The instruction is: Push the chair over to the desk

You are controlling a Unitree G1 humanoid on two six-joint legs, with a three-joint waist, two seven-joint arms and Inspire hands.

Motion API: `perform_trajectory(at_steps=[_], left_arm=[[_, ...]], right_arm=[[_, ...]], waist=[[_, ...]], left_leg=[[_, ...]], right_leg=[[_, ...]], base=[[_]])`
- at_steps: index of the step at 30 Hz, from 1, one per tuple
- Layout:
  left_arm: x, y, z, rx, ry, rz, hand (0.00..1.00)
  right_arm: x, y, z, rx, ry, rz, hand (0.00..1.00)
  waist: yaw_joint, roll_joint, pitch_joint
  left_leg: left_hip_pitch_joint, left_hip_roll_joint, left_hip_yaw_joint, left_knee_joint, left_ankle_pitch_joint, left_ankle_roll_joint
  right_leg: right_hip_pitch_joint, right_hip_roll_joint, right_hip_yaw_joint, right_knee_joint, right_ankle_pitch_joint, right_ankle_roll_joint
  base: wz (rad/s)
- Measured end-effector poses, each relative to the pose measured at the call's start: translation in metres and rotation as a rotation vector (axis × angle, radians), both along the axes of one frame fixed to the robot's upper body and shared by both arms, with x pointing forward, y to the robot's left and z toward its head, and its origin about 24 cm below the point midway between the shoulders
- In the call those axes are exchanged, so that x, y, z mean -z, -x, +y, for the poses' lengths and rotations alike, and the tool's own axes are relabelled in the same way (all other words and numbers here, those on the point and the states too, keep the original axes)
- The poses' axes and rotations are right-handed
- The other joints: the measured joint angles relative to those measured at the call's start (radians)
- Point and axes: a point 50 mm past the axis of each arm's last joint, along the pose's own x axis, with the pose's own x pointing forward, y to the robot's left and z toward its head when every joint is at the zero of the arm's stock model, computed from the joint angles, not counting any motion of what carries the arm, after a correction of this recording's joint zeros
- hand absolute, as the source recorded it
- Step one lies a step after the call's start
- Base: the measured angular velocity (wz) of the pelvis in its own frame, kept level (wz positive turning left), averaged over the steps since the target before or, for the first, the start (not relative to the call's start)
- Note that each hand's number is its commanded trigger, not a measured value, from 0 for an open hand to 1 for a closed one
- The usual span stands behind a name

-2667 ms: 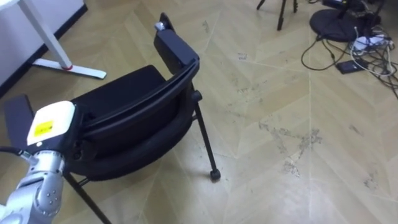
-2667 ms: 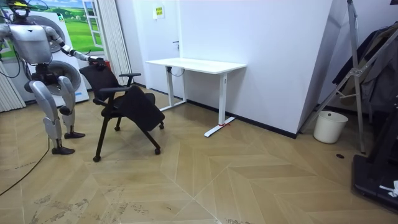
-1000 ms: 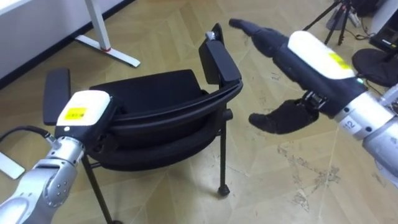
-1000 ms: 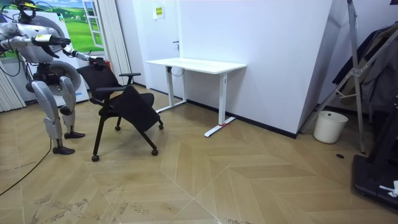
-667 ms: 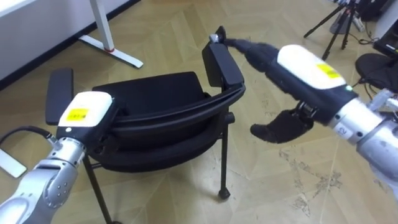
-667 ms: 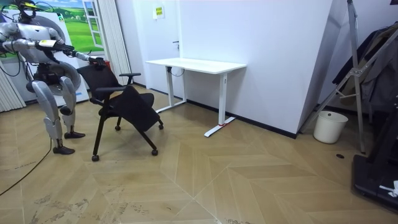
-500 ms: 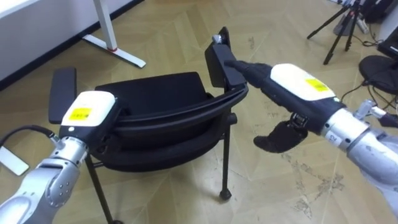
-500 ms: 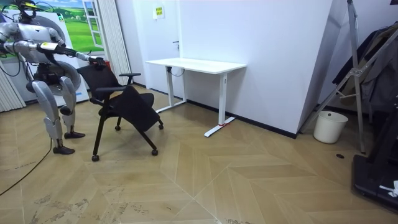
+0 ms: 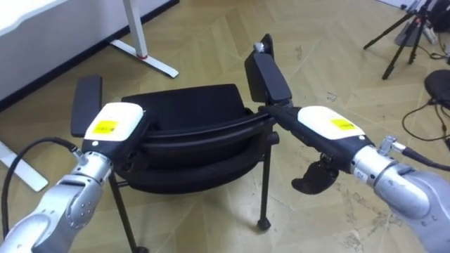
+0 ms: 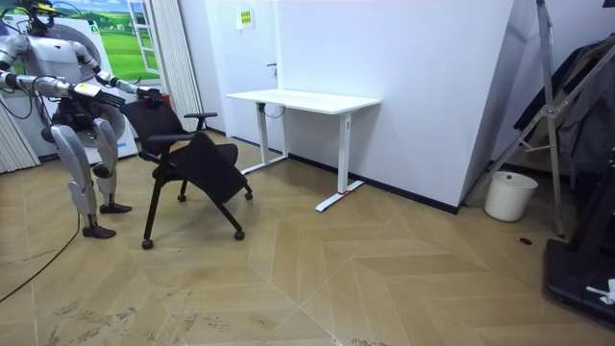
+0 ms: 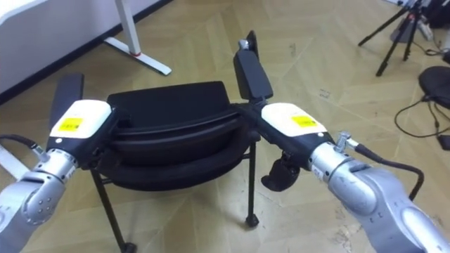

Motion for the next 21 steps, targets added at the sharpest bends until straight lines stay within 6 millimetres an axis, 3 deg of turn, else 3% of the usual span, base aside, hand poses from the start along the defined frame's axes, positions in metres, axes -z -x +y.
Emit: perform_trajectory(at_steps=[10, 14, 21], left_arm=[[0.005, 0.001, -0.002, -0.034, 0.005, -0.002, 1.00], [0.007, 0.001, -0.005, -0.043, 0.010, -0.003, 1.00], [0.009, 0.003, -0.006, -0.050, 0.012, 0.005, 1.00]], right_arm=[[0.015, -0.005, 0.013, 0.050, -0.004, -0.051, 0.00], [0.018, -0.008, 0.017, 0.062, 0.004, -0.054, 0.00], [0.021, -0.012, 0.018, 0.076, 0.001, -0.042, 0.00]], waist=[[0.003, -0.002, 0.0003], [0.008, -0.005, 0.0008], [0.010, -0.010, 0.0002]], left_leg=[[-0.002, -0.003, -0.003, 0.000, 0.000, 0.000], [-0.005, -0.009, -0.011, 0.001, 0.000, 0.000], [-0.006, -0.023, -0.027, 0.003, 0.000, -0.001]], right_leg=[[-0.001, -0.003, -0.004, 0.003, 0.000, -0.001], [0.000, -0.008, -0.005, 0.005, -0.007, -0.012], [-0.006, -0.027, -0.015, 0.026, -0.010, -0.006]], base=[[0.02], [0.07], [0.06]])
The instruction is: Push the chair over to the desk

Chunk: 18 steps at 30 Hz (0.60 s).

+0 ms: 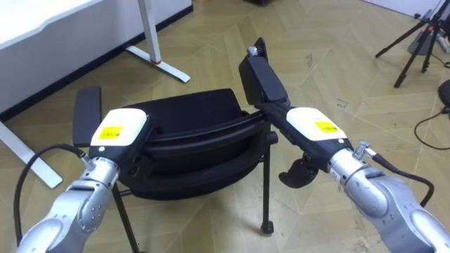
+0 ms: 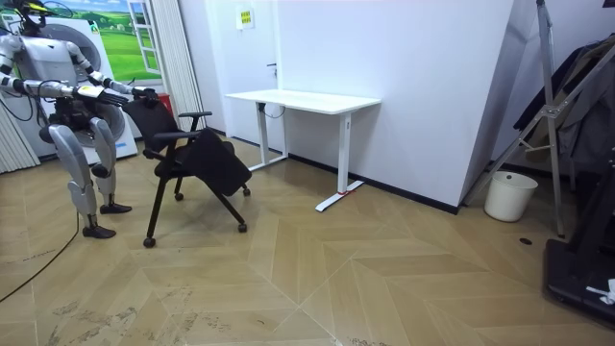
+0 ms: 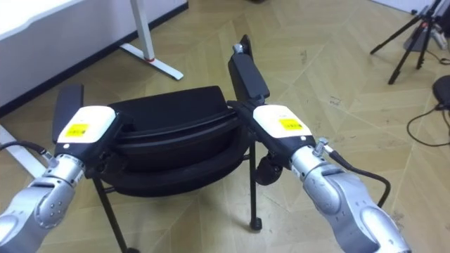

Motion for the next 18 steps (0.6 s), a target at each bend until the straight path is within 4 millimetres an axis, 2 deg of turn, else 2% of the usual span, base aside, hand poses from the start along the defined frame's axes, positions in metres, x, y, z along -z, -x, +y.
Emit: perform_trajectory(at_steps=[4, 12, 18], left_arm=[[0.0011, 0.0006, -0.0006, 0.004, -0.003, 0.013, 1.00], [0.0017, 0.0006, -0.0009, 0.006, -0.006, 0.021, 1.00], [0.0019, 0.0008, -0.0020, 0.014, -0.001, 0.019, 1.00]], right_arm=[[0.0036, 0.0003, -0.0001, 0.003, 0.000, 0.011, 0.00], [0.0094, 0.0011, 0.0011, 0.004, 0.017, -0.007, 0.00], [0.0072, -0.0002, 0.0002, 0.017, 0.024, -0.056, 0.00]], waist=[[0.000, -0.005, -0.0029], [0.008, -0.015, 0.0060], [0.024, -0.015, 0.0073]], left_leg=[[0.001, 0.000, -0.012, 0.003, 0.000, 0.000], [0.002, -0.001, -0.025, 0.017, 0.000, 0.000], [0.001, -0.005, -0.026, 0.015, 0.000, 0.000]], right_leg=[[0.007, -0.003, -0.013, 0.001, 0.000, 0.000], [0.014, -0.010, -0.027, 0.016, -0.006, -0.001], [0.002, -0.016, -0.028, 0.040, -0.015, -0.003]], base=[[0.09], [0.05], [0.00]])
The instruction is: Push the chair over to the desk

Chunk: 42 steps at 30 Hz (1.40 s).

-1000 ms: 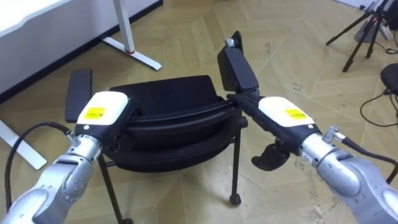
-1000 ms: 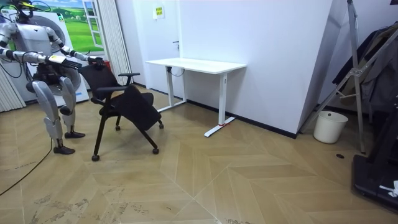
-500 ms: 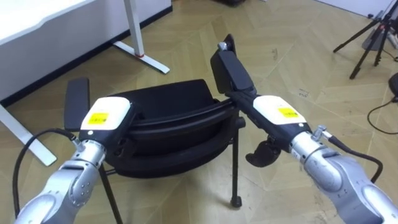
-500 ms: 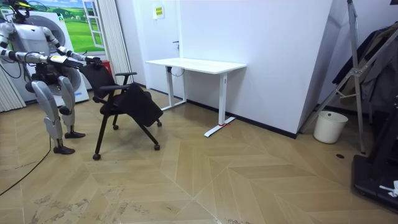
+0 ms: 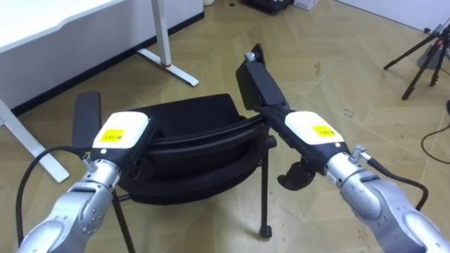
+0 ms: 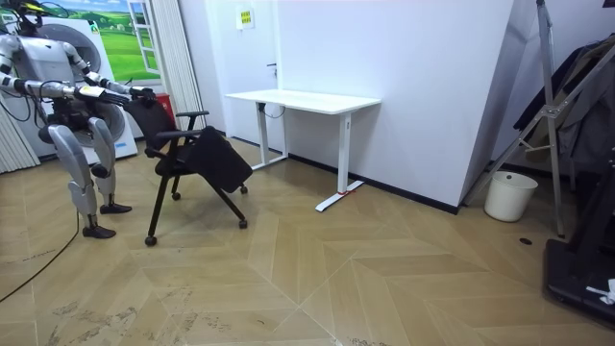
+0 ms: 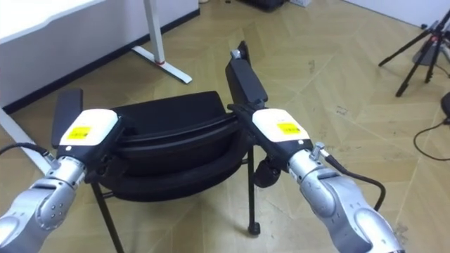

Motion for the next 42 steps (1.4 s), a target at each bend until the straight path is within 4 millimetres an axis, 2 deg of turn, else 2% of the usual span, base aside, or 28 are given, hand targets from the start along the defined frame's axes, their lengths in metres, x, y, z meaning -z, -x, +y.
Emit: perform_trajectory(at_steps=[7, 13, 17, 19, 24, 33, 42], left_arm=[[0.000, 0.001, -0.006, 0.023, 0.001, -0.001, 1.00], [-0.002, 0.000, -0.016, 0.054, 0.002, -0.017, 1.00], [-0.001, 0.000, -0.017, 0.058, -0.004, -0.017, 1.00], [-0.002, -0.001, -0.016, 0.061, -0.013, -0.020, 1.00], [-0.002, -0.001, -0.014, 0.064, -0.030, -0.021, 1.00], [-0.004, -0.002, -0.013, 0.070, -0.039, -0.028, 1.00], [-0.008, -0.004, -0.015, 0.086, -0.043, -0.039, 1.00]], right_arm=[[-0.012, -0.011, 0.012, -0.006, 0.002, -0.122, 0.00], [-0.018, -0.015, 0.020, -0.034, 0.102, -0.234, 0.00], [-0.033, -0.026, 0.023, -0.041, 0.125, -0.343, 0.00], [-0.034, -0.026, 0.021, -0.053, 0.156, -0.351, 0.00], [-0.037, -0.028, 0.022, -0.061, 0.161, -0.365, 0.00], [-0.043, -0.031, 0.021, -0.079, 0.172, -0.387, 0.00], [-0.045, -0.031, 0.015, -0.083, 0.172, -0.382, 0.00]], waist=[[0.018, 0.004, -0.0018], [0.036, 0.006, -0.0031], [0.048, 0.002, -0.0014], [0.050, -0.007, 0.0014], [0.048, -0.028, -0.0101], [0.048, -0.036, -0.0072], [0.048, -0.035, -0.0071]], left_leg=[[0.000, -0.001, -0.009, -0.004, 0.000, 0.000], [-0.009, -0.004, -0.024, -0.003, 0.000, 0.000], [-0.008, -0.005, -0.024, -0.002, 0.000, 0.000], [-0.009, -0.004, -0.026, -0.002, 0.000, 0.000], [-0.016, -0.004, -0.026, 0.003, 0.000, 0.000], [-0.015, -0.003, -0.026, 0.003, 0.000, 0.000], [-0.027, 0.000, -0.039, -0.001, 0.000, 0.000]], right_leg=[[0.007, -0.002, -0.010, -0.009, 0.000, 0.001], [0.007, -0.009, -0.024, -0.012, -0.005, 0.006], [0.007, -0.010, -0.023, -0.011, -0.007, 0.005], [0.007, -0.010, -0.024, -0.009, -0.010, 0.005], [0.003, -0.009, -0.022, -0.008, -0.010, 0.004], [0.004, -0.009, -0.023, -0.010, -0.010, 0.004], [0.004, -0.006, -0.039, -0.025, -0.004, 0.002]], base=[[0.03], [0.09], [0.00], [0.02], [0.00], [0.00], [0.03]])
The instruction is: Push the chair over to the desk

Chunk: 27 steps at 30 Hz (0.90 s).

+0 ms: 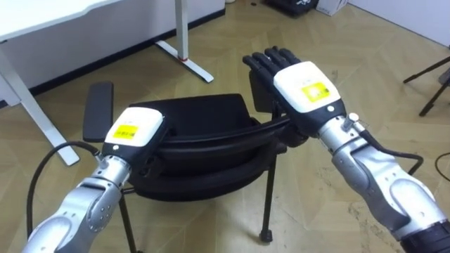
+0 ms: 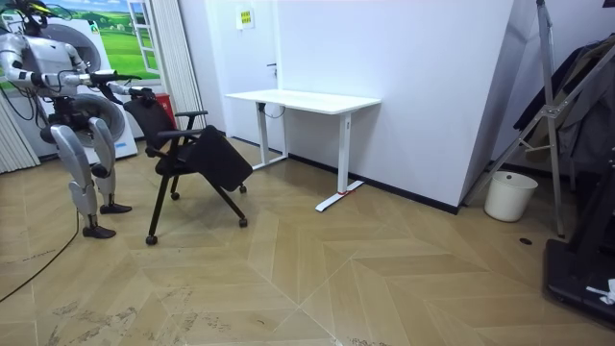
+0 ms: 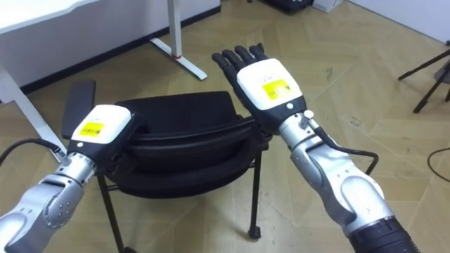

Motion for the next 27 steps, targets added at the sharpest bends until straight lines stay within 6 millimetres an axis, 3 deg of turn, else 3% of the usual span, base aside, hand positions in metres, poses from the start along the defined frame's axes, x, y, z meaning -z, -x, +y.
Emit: perform_trajectory(at_steps=[10, 14, 18, 23, 27], left_arm=[[-0.001, -0.001, -0.001, 0.009, 0.001, 0.009, 1.00], [-0.003, -0.002, -0.004, 0.032, 0.008, 0.001, 1.00], [-0.005, -0.003, -0.007, 0.058, 0.009, -0.003, 1.00], [-0.002, -0.006, -0.010, 0.072, -0.001, 0.013, 1.00], [-0.003, -0.009, -0.014, 0.083, -0.008, 0.013, 1.00]], right_arm=[[0.013, 0.007, 0.012, -0.063, 0.026, 0.069, 0.00], [0.035, 0.012, 0.013, -0.081, 0.108, 0.228, 0.00], [0.043, 0.014, 0.004, -0.061, 0.133, 0.370, 0.00], [0.043, 0.013, 0.002, -0.044, 0.130, 0.435, 0.00], [0.045, 0.012, 0.001, -0.029, 0.114, 0.464, 0.00]], waist=[[0.002, 0.003, 0.0023], [0.006, 0.011, 0.0074], [0.022, 0.013, 0.0071], [0.030, 0.003, 0.0016], [0.031, -0.006, 0.0066]], left_leg=[[0.005, -0.001, -0.003, -0.001, 0.000, 0.000], [0.000, -0.002, -0.008, -0.005, 0.000, 0.000], [-0.008, -0.001, -0.018, -0.002, 0.000, 0.000], [-0.004, -0.001, -0.036, 0.004, 0.000, 0.000], [-0.005, -0.005, -0.040, 0.012, 0.000, 0.000]], right_leg=[[0.003, -0.001, 0.000, 0.002, 0.000, 0.000], [0.002, -0.002, -0.004, -0.001, -0.001, 0.001], [-0.001, -0.004, -0.015, -0.003, -0.004, 0.001], [0.010, -0.008, -0.027, -0.002, -0.008, 0.001], [0.018, -0.012, -0.034, -0.003, -0.010, 0.003]], base=[[0.00], [0.04], [0.06], [0.05], [0.08]])
